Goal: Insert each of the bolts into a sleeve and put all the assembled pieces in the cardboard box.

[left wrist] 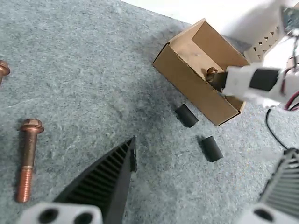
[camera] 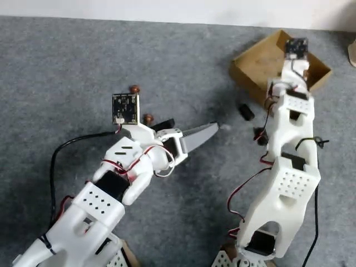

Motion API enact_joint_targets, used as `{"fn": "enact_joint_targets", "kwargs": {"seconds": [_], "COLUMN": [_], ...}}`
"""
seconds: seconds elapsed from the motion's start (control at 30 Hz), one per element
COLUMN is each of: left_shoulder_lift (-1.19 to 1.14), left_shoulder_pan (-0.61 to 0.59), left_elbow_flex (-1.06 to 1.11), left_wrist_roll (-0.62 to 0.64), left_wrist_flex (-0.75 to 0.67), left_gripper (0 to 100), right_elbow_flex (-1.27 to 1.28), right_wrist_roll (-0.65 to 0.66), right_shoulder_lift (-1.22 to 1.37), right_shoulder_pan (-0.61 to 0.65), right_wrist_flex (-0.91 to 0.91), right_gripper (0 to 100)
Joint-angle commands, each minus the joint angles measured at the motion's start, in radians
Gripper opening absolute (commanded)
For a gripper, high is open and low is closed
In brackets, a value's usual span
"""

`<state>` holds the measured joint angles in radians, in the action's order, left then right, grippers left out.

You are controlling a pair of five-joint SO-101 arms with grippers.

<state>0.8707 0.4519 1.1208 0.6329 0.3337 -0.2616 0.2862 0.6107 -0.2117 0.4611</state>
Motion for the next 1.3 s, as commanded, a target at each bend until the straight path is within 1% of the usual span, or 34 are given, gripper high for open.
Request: {"fn": "enact_joint_targets", "kwargs": {"seconds": [0.0,0.23,0.3,0.47,0.7,0.83,0.97,1.07,1.27], "left_shoulder_lift": [-0.004,-0.004,-0.004,-0.004,-0.004,-0.004,-0.004,-0.004,-0.004], "left_shoulder_pan": [-0.013,-0.015,-0.015,-0.015,-0.015,-0.015,-0.015,-0.015,-0.015], "left_elbow_flex": [-0.047,-0.047,-0.047,-0.047,-0.047,-0.047,-0.047,-0.047,-0.045], "left_wrist_roll": [0.005,0.005,0.005,0.005,0.005,0.003,0.003,0.003,0.003], "left_wrist_flex": [-0.002,-0.002,-0.002,-0.002,-0.002,-0.002,-0.002,-0.002,-0.002], "left_gripper": [42,42,42,42,42,42,42,42,42], "right_elbow_flex": [-0.142,-0.361,-0.406,-0.486,-0.515,-0.51,-0.507,-0.493,-0.463], "right_wrist_roll": [-0.015,-0.018,-0.044,-0.115,-0.109,-0.006,0.006,0.072,0.081], "right_shoulder_lift": [-0.022,-0.022,-0.022,-0.019,-0.018,-0.016,-0.016,-0.015,-0.022], "right_shoulder_pan": [0.031,0.033,0.042,0.05,0.079,0.091,0.064,0.059,0.056], "right_wrist_flex": [0.127,0.401,0.492,0.688,0.908,0.989,0.993,1.02,1.09], "right_gripper": [16.6,16.6,16.6,16.6,16.6,16.6,16.6,16.6,16.6]}}
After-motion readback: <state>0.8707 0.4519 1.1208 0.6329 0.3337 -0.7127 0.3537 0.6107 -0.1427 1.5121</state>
